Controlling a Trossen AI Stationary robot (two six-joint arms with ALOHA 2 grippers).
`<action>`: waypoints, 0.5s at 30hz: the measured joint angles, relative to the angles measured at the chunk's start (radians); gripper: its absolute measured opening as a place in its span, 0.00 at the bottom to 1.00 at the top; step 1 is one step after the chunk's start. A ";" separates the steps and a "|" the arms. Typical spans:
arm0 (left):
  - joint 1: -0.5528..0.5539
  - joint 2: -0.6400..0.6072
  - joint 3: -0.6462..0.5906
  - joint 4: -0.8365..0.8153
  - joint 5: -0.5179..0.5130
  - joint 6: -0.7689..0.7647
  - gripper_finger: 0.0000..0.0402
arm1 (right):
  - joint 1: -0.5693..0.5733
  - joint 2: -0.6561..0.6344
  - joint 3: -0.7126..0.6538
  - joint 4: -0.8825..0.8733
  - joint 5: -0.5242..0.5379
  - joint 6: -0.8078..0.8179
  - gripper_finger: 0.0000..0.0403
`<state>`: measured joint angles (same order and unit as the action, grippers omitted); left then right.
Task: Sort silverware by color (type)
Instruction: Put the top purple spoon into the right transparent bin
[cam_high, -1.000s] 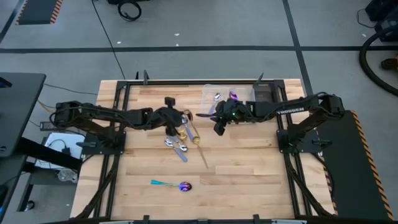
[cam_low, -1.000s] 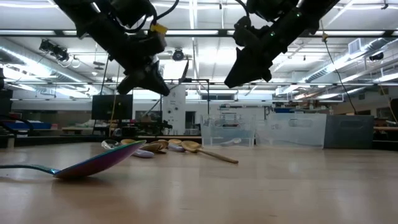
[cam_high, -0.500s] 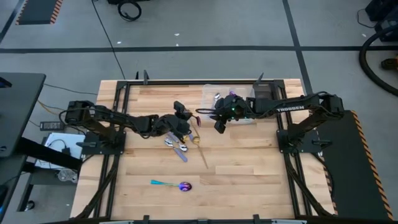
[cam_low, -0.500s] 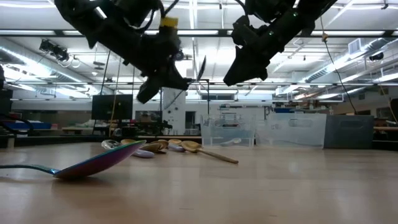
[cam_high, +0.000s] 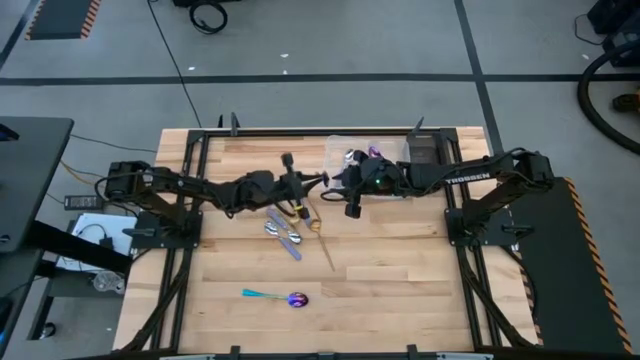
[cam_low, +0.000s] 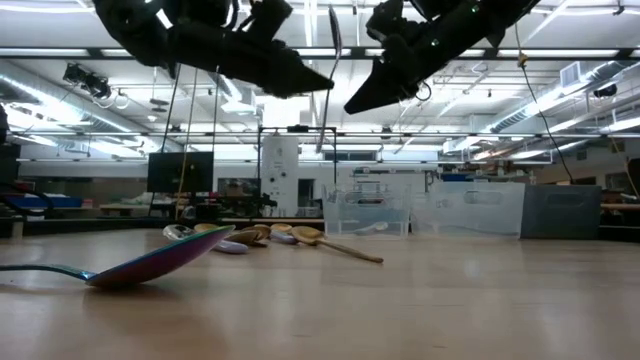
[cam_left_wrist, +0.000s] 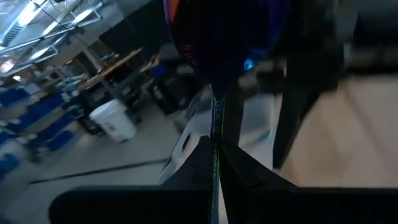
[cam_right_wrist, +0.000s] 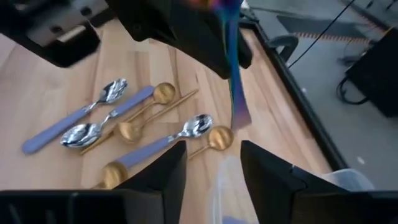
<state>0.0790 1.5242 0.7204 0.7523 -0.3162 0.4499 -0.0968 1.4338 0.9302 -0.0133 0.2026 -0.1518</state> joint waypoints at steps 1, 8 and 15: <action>0.007 0.000 0.000 0.021 0.023 -0.022 0.04 | 0.003 0.000 0.000 0.009 0.003 -0.007 0.42; 0.048 0.000 0.000 0.086 0.143 -0.198 0.04 | 0.017 0.000 -0.060 0.188 0.011 -0.054 0.48; 0.048 0.042 -0.023 0.244 0.168 -0.266 0.04 | 0.020 0.003 -0.163 0.419 0.013 -0.087 0.48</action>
<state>0.1272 1.5660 0.6975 0.9962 -0.1483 0.1844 -0.0772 1.4372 0.7674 0.4059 0.2154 -0.2390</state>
